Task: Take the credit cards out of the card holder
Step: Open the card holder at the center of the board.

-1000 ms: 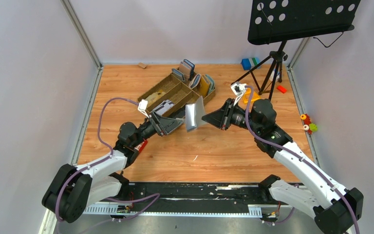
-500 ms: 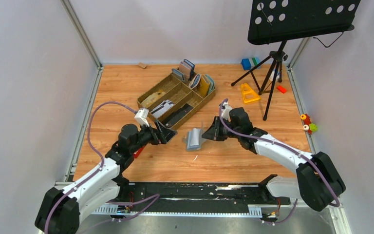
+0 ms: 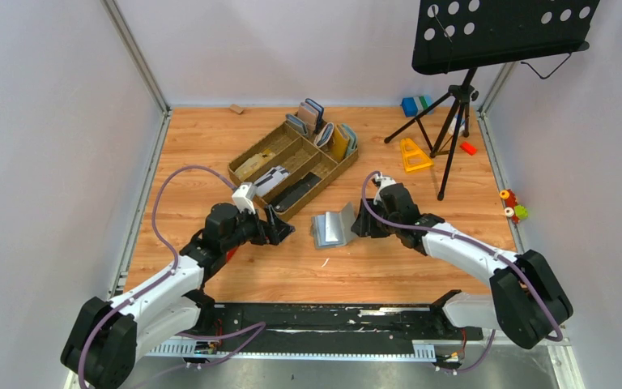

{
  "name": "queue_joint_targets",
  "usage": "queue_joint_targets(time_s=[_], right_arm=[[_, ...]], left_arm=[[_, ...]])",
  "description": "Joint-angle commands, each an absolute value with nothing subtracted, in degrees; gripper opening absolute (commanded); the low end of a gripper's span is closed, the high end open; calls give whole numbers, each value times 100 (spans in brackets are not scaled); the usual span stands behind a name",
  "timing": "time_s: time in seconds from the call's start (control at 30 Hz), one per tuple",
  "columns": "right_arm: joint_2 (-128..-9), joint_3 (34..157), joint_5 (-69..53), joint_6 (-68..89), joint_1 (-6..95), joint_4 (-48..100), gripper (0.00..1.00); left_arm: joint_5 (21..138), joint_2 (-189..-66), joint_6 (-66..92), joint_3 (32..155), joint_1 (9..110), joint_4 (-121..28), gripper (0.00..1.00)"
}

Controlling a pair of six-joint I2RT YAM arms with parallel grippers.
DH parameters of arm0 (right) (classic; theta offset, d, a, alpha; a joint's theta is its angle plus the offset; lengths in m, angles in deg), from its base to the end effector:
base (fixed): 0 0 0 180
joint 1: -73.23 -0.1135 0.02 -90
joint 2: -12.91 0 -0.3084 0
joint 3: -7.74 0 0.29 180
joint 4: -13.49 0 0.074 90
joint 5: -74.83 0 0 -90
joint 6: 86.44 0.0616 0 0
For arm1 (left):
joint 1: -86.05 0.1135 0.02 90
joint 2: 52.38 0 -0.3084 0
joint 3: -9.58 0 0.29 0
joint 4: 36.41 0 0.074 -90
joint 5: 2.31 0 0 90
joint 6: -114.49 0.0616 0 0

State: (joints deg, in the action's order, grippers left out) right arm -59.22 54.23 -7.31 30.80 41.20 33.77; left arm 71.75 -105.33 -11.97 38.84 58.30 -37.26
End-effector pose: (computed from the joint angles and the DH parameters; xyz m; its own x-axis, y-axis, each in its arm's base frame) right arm 0.2335 0.1560 0.1845 -0.8189 0.0226 -0.5735 -0.2601 0.8762 0.4058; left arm 0.1877 -0.1178 0.1878 -0.6931 -0.2810 -0.6638 0.3195 0.7058 -0.6323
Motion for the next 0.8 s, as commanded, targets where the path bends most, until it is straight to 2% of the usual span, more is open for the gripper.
queue_joint_targets(time_s=[0.0,0.23,0.3,0.47,0.67,0.77], right_arm=[[-6045,5530,-1166,2750,4159,3511,48],[-6310,5712,-1093,2561,4162,3573,75],[-6280,5706,-1023,2482,4159,3536,77],[-6267,5782,-877,2300,4161,3550,76],[-6480,5926,-854,2252,4159,3567,62],[-6528,5922,-799,2257,4165,3525,59]], left_arm=[[7275,-10440,-812,4202,5772,-3845,99],[7093,-10547,-703,4291,5617,-3710,99],[7073,-10624,-609,4356,5560,-3702,99],[7213,-11258,-38,4840,5191,-4089,99],[7808,-12090,106,5395,4761,-4299,94],[7867,-12439,85,5655,4685,-4383,91]])
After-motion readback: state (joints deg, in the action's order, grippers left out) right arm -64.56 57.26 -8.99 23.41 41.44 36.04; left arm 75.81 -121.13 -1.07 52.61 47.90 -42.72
